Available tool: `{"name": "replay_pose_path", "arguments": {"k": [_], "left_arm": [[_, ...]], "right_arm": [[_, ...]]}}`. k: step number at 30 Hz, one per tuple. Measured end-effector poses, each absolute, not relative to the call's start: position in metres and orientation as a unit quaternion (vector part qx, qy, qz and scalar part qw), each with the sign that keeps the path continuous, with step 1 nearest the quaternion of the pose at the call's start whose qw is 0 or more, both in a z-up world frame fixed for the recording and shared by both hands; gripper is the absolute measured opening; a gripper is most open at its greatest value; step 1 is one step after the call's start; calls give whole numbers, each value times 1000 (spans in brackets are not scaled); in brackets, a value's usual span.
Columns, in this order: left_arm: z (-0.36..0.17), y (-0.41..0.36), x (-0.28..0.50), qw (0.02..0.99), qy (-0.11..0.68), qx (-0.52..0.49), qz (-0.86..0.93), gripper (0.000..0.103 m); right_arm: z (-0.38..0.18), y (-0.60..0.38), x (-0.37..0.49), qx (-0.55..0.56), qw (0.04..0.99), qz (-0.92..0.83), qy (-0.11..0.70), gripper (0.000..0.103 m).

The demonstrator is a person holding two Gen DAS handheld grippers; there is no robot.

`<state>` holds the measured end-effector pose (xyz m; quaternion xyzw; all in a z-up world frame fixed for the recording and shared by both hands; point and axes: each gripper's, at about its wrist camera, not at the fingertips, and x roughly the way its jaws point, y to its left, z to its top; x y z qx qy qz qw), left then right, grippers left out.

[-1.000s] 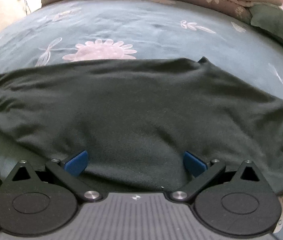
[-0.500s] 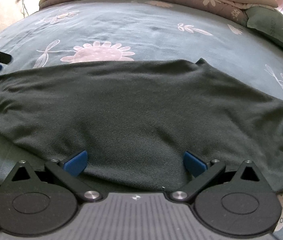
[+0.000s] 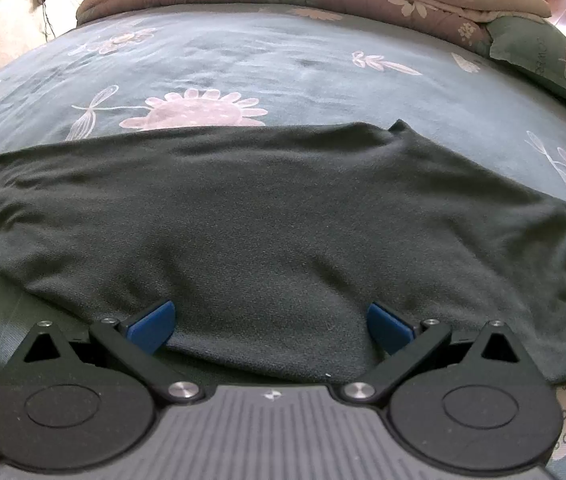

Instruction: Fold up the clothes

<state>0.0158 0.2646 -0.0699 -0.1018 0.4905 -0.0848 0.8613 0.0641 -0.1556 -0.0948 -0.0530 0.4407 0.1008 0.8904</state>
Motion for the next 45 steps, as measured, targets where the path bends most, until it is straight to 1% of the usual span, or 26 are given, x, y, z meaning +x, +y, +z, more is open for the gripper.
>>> {"name": "replay_pose_path", "arguments": {"k": [3, 8, 12, 15, 17, 20, 22, 24, 30, 36, 38, 40, 45], "left_arm": [[-56, 273, 18, 875, 468, -97, -75, 97], [-54, 288, 45, 885, 435, -145, -85, 97], [-72, 302, 70, 879, 439, -176, -60, 97], [-81, 314, 73, 872, 453, -185, 7, 96], [-71, 300, 67, 876, 452, -168, 15, 96], [-52, 258, 57, 890, 443, -102, -20, 97], [-42, 226, 52, 898, 433, -56, -48, 97], [-40, 198, 50, 901, 426, -33, -72, 98], [-59, 150, 65, 883, 459, -22, -98, 98], [-80, 142, 75, 869, 484, -41, -90, 98], [-83, 145, 72, 872, 479, -49, -87, 100], [-83, 150, 69, 874, 474, -62, -90, 101], [-84, 159, 68, 873, 470, -90, -94, 102]], "right_arm": [[-95, -155, 64, -53, 891, 99, 441, 103], [-95, -154, 64, -54, 890, 97, 441, 103], [-95, -154, 65, -54, 890, 97, 441, 103], [-96, -155, 64, -54, 892, 98, 438, 103], [-97, -155, 61, -53, 895, 99, 431, 103], [-99, -156, 58, -53, 901, 99, 419, 103], [-98, -156, 58, -53, 900, 101, 421, 103], [-96, -157, 61, -50, 896, 103, 428, 103], [-75, -181, 68, 6, 900, 129, 416, 103], [-47, -215, 94, 14, 917, 137, 374, 103], [-42, -222, 111, 16, 920, 137, 367, 103], [-42, -226, 130, 21, 920, 138, 367, 103], [-67, -226, 169, 38, 909, 136, 393, 103]]}}
